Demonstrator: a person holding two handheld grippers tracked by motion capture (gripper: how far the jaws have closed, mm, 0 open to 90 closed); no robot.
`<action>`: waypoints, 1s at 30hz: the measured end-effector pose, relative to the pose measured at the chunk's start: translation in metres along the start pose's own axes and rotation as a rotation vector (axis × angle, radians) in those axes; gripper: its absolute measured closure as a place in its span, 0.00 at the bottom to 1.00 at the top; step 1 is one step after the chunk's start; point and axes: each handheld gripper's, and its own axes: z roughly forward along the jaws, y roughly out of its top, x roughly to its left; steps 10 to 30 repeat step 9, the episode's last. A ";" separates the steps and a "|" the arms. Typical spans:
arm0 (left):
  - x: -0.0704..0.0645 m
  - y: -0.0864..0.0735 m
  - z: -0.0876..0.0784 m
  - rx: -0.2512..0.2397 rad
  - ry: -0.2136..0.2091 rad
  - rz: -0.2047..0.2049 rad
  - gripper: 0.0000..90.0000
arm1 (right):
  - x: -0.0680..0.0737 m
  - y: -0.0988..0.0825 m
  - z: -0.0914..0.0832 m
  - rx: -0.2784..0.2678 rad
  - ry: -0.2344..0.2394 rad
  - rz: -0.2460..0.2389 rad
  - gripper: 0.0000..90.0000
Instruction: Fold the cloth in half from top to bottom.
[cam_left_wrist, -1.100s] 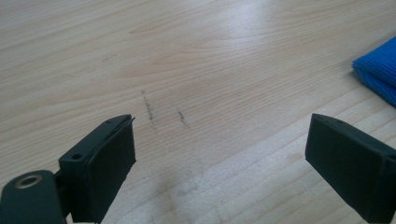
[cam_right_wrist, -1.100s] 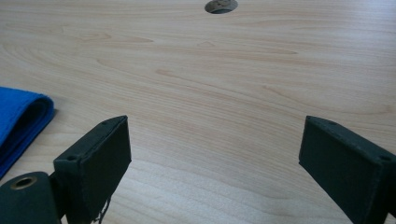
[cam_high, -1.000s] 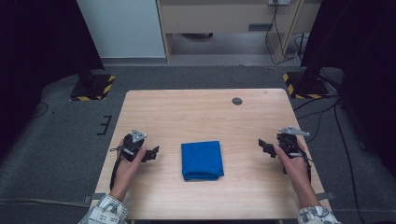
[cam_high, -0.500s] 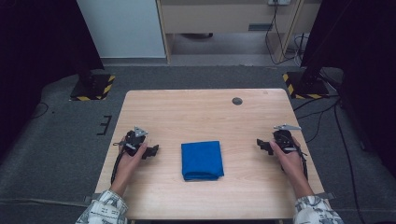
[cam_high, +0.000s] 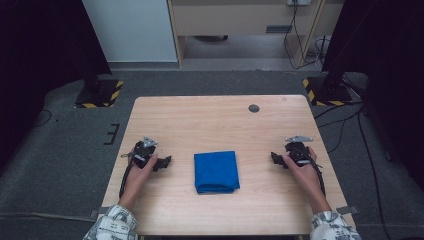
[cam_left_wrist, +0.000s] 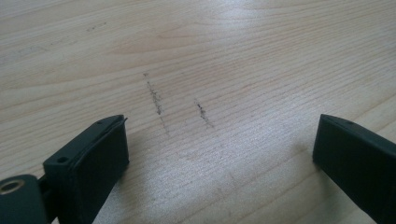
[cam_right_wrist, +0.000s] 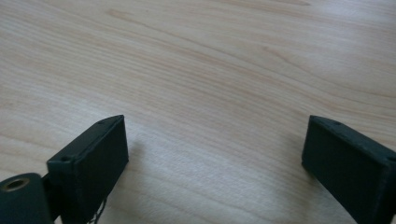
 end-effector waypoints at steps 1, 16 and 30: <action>0.000 0.000 0.000 0.000 0.000 -0.001 0.03 | 0.001 -0.001 -0.001 -0.002 0.000 -0.003 0.07; -0.001 0.000 0.000 0.000 0.003 -0.004 0.02 | 0.008 -0.009 -0.009 -0.001 0.024 -0.026 0.07; -0.001 0.000 0.000 0.000 0.003 -0.004 0.02 | 0.008 -0.009 -0.009 -0.001 0.024 -0.026 0.07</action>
